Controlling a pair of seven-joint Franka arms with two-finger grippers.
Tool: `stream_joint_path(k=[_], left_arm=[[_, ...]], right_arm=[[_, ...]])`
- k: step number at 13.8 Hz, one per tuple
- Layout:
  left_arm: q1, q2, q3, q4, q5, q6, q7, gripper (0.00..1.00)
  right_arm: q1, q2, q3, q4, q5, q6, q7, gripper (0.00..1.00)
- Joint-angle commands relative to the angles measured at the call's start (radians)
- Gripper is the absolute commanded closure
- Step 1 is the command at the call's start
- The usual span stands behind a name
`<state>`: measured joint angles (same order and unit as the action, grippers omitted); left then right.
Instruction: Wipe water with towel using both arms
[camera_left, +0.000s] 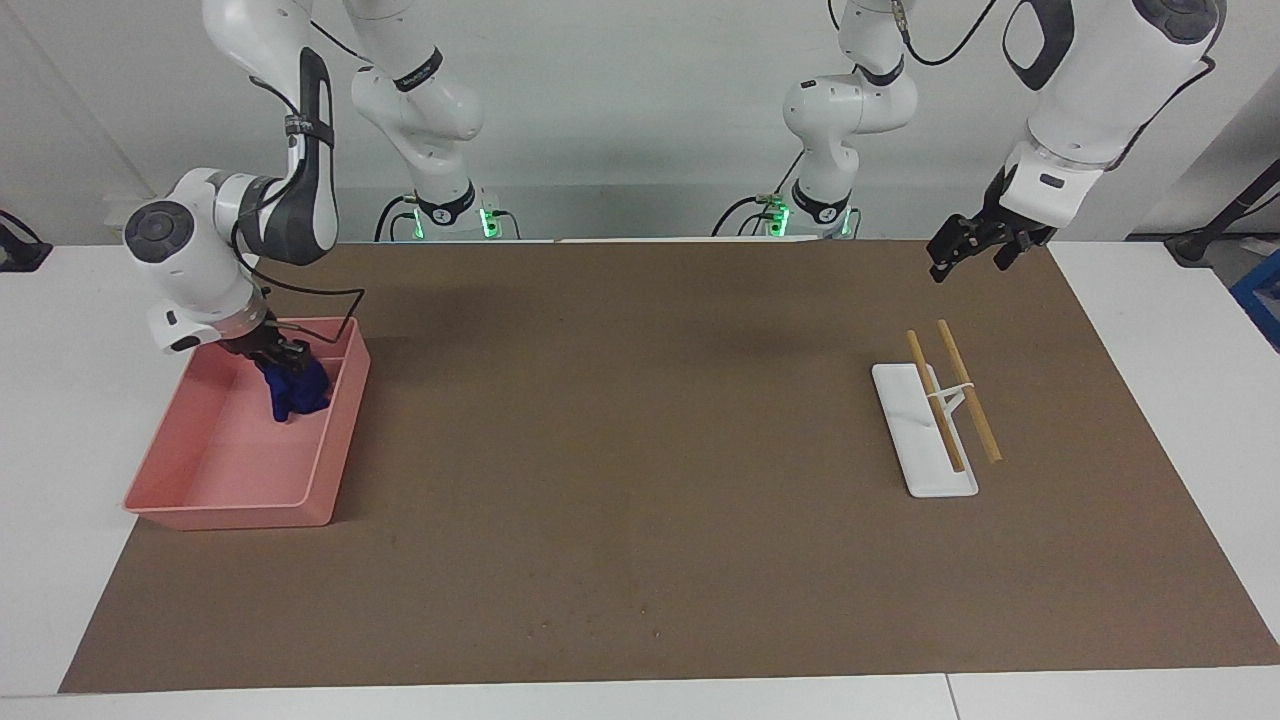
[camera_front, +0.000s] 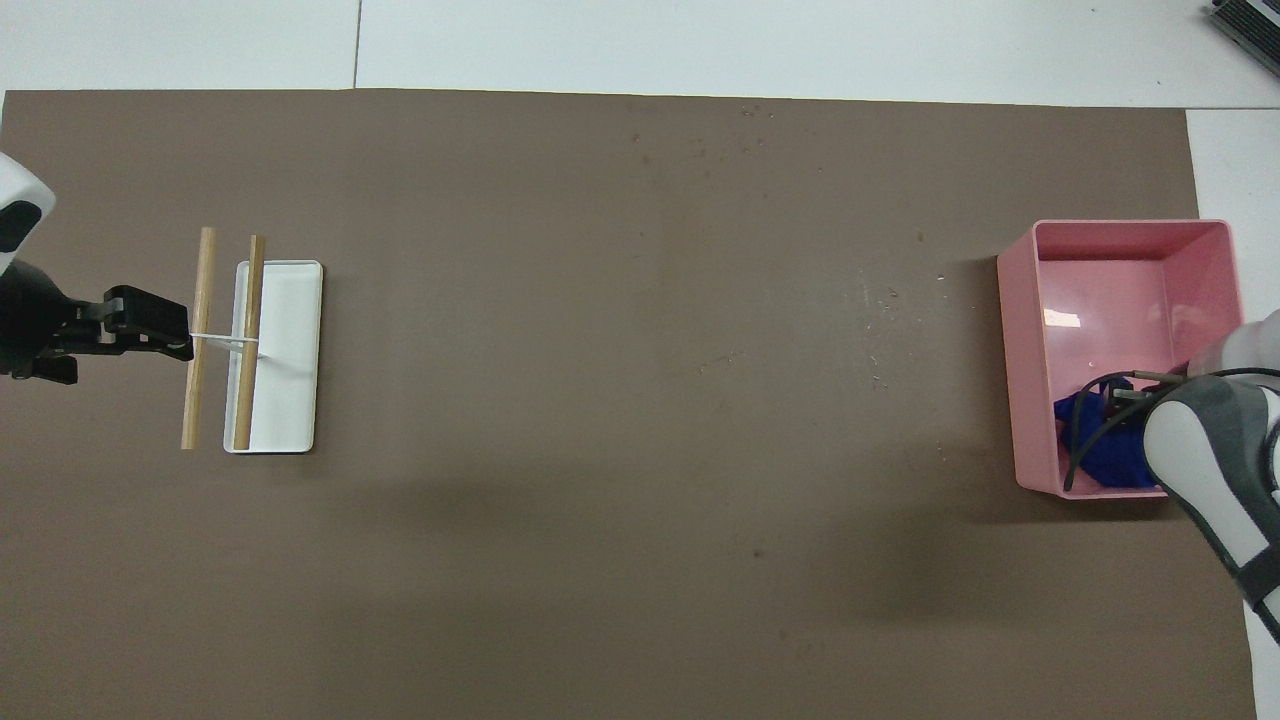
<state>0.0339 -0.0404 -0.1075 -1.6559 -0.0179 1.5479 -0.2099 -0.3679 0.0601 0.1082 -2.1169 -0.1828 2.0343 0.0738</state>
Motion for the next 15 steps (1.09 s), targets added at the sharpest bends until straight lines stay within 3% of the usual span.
stream_joint_path(k=[1, 5, 10, 13, 15], left_arm=[[-0.003, -0.015, 0.002, -0.022, 0.021, 0.017, 0.009, 0.0], [-0.003, -0.016, 0.002, -0.024, 0.021, 0.018, 0.009, 0.0], [-0.005, -0.016, 0.003, -0.025, 0.021, 0.015, 0.009, 0.0], [-0.002, -0.016, 0.003, -0.028, 0.021, 0.009, 0.009, 0.0], [-0.008, -0.007, 0.005, -0.001, 0.022, -0.006, 0.007, 0.0]], right_arm=[[0.0, -0.084, 0.037, 0.032, 0.003, -0.091, -0.002, 0.0], [0.003, -0.16, 0.125, 0.098, 0.155, -0.118, 0.055, 0.0], [0.015, -0.105, 0.298, 0.337, 0.174, -0.258, 0.19, 0.0], [0.049, -0.045, 0.298, 0.481, 0.157, -0.327, 0.23, 0.0], [0.052, -0.045, 0.298, 0.512, 0.152, -0.335, 0.228, 0.0]])
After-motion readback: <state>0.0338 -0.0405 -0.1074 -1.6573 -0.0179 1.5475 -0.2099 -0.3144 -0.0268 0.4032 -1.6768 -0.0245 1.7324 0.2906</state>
